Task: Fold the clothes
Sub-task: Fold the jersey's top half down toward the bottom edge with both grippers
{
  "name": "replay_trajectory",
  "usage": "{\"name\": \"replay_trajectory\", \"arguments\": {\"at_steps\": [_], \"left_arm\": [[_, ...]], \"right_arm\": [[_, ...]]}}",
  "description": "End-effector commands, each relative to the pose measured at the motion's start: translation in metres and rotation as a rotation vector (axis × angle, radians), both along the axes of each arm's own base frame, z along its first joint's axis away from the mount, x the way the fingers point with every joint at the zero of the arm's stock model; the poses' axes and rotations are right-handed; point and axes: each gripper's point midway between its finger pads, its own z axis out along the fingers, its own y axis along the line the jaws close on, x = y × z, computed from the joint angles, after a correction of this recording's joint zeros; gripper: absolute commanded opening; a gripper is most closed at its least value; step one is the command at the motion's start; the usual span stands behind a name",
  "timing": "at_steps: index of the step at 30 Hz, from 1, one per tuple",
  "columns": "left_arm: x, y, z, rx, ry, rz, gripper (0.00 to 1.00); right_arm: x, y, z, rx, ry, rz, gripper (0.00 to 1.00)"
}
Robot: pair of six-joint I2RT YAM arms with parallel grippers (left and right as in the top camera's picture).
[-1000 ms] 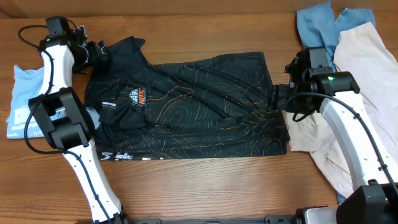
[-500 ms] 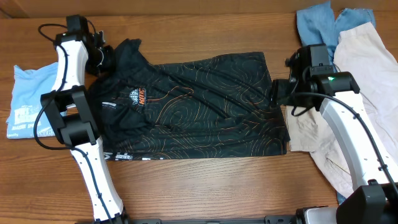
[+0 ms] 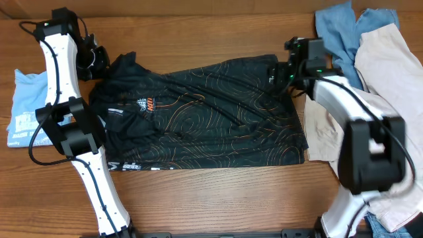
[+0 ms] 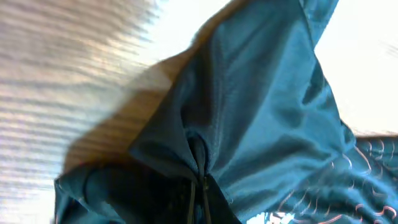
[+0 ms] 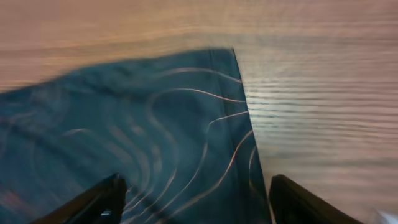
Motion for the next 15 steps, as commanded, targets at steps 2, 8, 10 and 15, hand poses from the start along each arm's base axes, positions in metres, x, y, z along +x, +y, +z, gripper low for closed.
{"name": "replay_trajectory", "arguments": {"at_steps": [2, 8, 10, 15], "left_arm": [[-0.004, -0.007, 0.003, -0.004, 0.024, 0.01, 0.04], [-0.011, -0.009, 0.003, -0.011, 0.053, 0.01, 0.04], [-0.012, -0.009, 0.003, -0.012, 0.056, 0.01, 0.04], [-0.011, -0.009, 0.003, -0.011, 0.054, 0.01, 0.04]], "right_arm": [[0.039, -0.008, -0.014, -0.034, -0.072, 0.036, 0.82], [0.065, -0.007, -0.035, -0.058, -0.117, 0.067, 0.87], [0.069, -0.006, -0.039, -0.055, -0.129, 0.069, 0.87], [0.073, -0.006, -0.049, -0.052, -0.141, 0.068, 0.82]]}}
